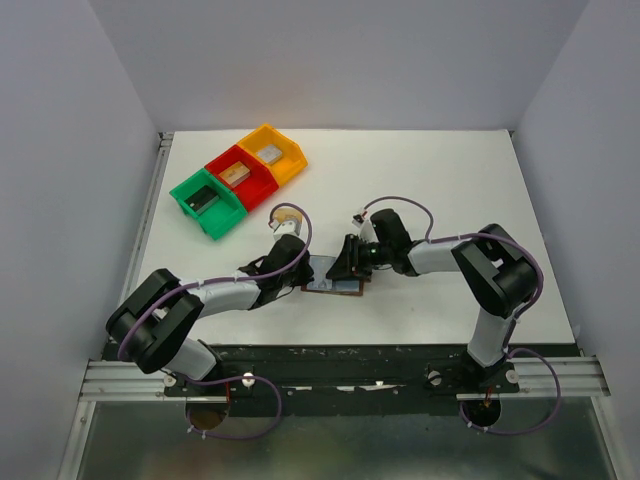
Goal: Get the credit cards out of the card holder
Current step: Remove the credit card from the card holder.
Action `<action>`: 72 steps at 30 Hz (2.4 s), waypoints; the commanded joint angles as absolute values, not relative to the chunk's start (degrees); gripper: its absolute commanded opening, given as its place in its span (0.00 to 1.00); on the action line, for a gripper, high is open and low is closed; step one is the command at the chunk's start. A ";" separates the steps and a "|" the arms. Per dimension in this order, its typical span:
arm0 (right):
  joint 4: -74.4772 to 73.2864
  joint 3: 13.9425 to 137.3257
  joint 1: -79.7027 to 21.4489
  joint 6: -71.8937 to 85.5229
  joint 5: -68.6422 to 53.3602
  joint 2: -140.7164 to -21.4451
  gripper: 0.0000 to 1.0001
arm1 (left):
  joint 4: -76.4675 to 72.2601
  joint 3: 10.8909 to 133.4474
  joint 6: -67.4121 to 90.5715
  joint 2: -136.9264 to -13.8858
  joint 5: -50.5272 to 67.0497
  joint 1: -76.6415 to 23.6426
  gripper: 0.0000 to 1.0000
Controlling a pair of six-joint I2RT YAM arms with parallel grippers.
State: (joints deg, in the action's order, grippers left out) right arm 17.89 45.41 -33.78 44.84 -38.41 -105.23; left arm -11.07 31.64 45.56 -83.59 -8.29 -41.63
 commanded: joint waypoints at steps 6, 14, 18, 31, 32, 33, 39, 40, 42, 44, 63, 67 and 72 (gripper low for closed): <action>13.54 47.72 -33.93 41.66 -36.21 -106.70 0.45 | -7.03 29.09 46.23 -83.93 -7.03 -41.84 0.04; 12.74 47.29 -33.93 40.96 -35.24 -106.70 0.48 | -6.85 28.92 46.32 -83.85 -7.12 -41.75 0.04; 16.16 46.67 -34.01 42.54 -36.73 -106.61 0.48 | -6.77 28.83 46.41 -83.94 -6.77 -41.75 0.04; 25.31 45.00 -33.93 48.16 -40.86 -106.87 0.43 | -6.86 28.56 46.50 -83.94 -6.68 -42.01 0.03; 25.75 45.00 -33.84 48.43 -41.30 -107.05 0.43 | -6.94 28.56 46.49 -84.11 -6.68 -42.01 0.03; 26.19 45.17 -33.92 48.51 -41.74 -107.14 0.43 | -7.12 28.65 46.58 -84.20 -6.59 -42.19 0.03; 28.92 45.00 -33.93 49.92 -43.77 -108.37 0.43 | -7.82 28.65 46.23 -84.55 -5.89 -42.10 0.00; 28.92 45.09 -33.84 49.92 -43.86 -108.37 0.43 | -8.00 28.65 46.06 -84.55 -5.71 -42.19 0.00; 28.65 45.44 -33.92 49.83 -44.12 -108.72 0.43 | -8.61 28.57 45.88 -84.64 -5.19 -42.27 0.00; 28.39 45.79 -33.93 49.83 -44.12 -108.89 0.43 | -9.05 28.56 45.53 -84.73 -5.01 -42.28 0.00; 26.80 48.60 -34.01 50.71 -41.84 -111.62 0.43 | -14.59 28.04 43.50 -85.08 -1.32 -43.15 0.00; 27.68 49.31 -34.10 51.59 -42.71 -112.76 0.43 | -15.03 27.86 43.33 -85.17 -1.14 -43.24 0.00; 28.04 50.18 -34.72 51.77 -44.21 -113.81 0.43 | -15.29 27.95 43.33 -85.43 -0.88 -43.33 0.00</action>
